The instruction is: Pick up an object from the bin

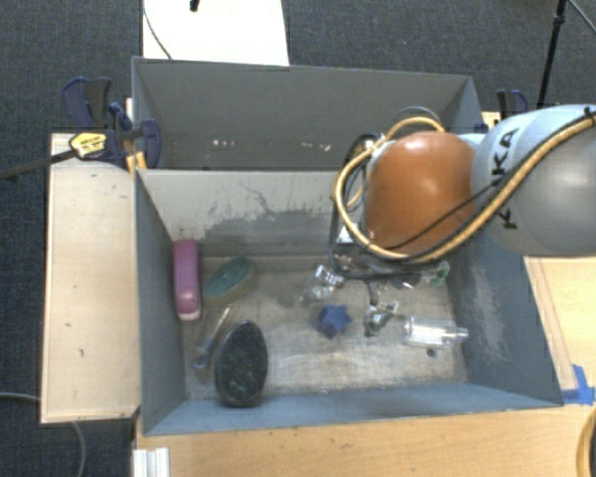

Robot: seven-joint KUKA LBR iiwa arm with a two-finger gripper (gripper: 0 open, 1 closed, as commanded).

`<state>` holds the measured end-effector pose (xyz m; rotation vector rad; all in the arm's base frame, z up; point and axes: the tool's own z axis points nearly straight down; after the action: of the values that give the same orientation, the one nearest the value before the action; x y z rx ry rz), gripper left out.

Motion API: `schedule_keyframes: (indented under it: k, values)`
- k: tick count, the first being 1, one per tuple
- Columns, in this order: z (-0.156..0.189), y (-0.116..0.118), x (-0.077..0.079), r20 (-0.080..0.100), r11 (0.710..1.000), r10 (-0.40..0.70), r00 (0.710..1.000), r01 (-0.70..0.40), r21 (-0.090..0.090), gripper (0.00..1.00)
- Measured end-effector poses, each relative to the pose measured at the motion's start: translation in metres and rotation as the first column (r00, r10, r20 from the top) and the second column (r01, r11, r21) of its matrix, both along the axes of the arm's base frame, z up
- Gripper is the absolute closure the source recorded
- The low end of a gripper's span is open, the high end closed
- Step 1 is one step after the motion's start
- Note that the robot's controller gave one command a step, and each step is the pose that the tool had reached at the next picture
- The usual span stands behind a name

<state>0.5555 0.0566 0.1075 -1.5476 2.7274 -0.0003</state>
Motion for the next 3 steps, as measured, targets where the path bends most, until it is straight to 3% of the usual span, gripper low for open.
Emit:
schedule_keyframes:
  k: [1,2,3]
  values:
    - [-0.0363,0.0019,0.0019,0.0,1.0,0.023,1.0,-0.023,0.001,0.0]
    - [-0.0346,0.0026,0.0032,0.0,1.0,0.015,1.0,-0.015,0.001,0.0]
    - [-0.0319,0.0032,0.0047,0.003,1.0,0.012,1.0,-0.012,0.001,1.0]
